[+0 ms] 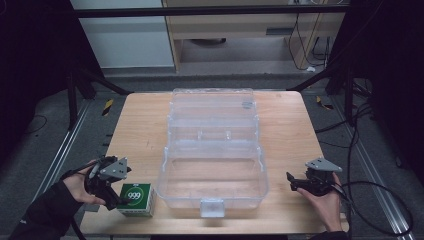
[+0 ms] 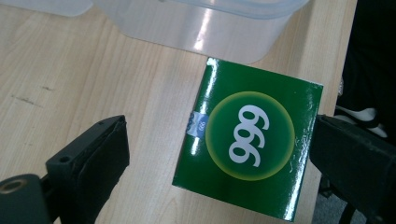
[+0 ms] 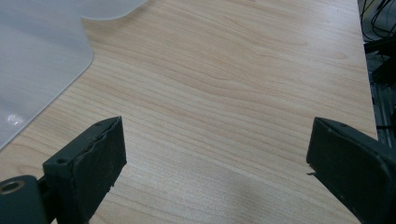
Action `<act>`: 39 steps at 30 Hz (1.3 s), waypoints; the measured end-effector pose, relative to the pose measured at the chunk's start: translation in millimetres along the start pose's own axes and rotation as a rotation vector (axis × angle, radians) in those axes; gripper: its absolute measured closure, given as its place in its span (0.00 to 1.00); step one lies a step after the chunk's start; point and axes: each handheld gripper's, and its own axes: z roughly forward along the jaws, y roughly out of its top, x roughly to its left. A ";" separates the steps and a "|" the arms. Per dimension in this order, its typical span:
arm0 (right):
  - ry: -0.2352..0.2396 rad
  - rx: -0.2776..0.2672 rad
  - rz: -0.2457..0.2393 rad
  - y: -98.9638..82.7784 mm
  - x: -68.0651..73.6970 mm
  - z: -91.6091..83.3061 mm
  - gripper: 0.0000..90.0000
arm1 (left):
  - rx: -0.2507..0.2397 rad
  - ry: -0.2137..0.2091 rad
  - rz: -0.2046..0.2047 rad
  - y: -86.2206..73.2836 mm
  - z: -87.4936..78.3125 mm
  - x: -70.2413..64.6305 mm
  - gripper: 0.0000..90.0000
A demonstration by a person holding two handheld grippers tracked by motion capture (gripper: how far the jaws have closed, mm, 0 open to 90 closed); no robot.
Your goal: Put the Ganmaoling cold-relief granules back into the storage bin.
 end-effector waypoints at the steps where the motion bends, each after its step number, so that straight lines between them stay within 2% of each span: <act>1: 0.000 0.004 -0.002 -0.1 0.0 0.2 0.06 | 0.004 -0.005 0.003 0.1 1.0 -0.4 0.05; 8: 0.002 0.010 -0.007 -0.4 0.7 1.0 0.05 | 0.043 -0.032 0.033 1.5 9.4 -3.9 0.05; 14: -0.006 0.015 -0.007 -0.5 0.3 1.4 0.05 | 0.072 -0.031 0.055 2.0 15.9 -4.8 0.05; 18: -0.005 0.018 -0.011 -0.7 0.7 2.3 0.05 | 0.072 -0.044 0.074 3.1 20.5 -6.7 0.04; 24: -0.003 0.026 -0.009 -0.8 1.3 2.8 0.04 | 0.110 -0.056 0.105 6.5 26.3 -8.9 0.04; 26: -0.004 0.028 -0.007 -0.8 1.5 2.9 0.04 | 0.115 -0.059 0.108 6.8 27.7 -9.2 0.04; 28: -0.007 0.029 -0.011 -0.9 1.3 3.4 0.04 | 0.144 -0.061 0.117 7.5 32.0 -8.7 0.04; 39: -0.002 0.038 -0.013 -3.1 0.1 5.4 0.04 | 0.170 -0.077 0.136 6.6 43.6 -7.3 0.04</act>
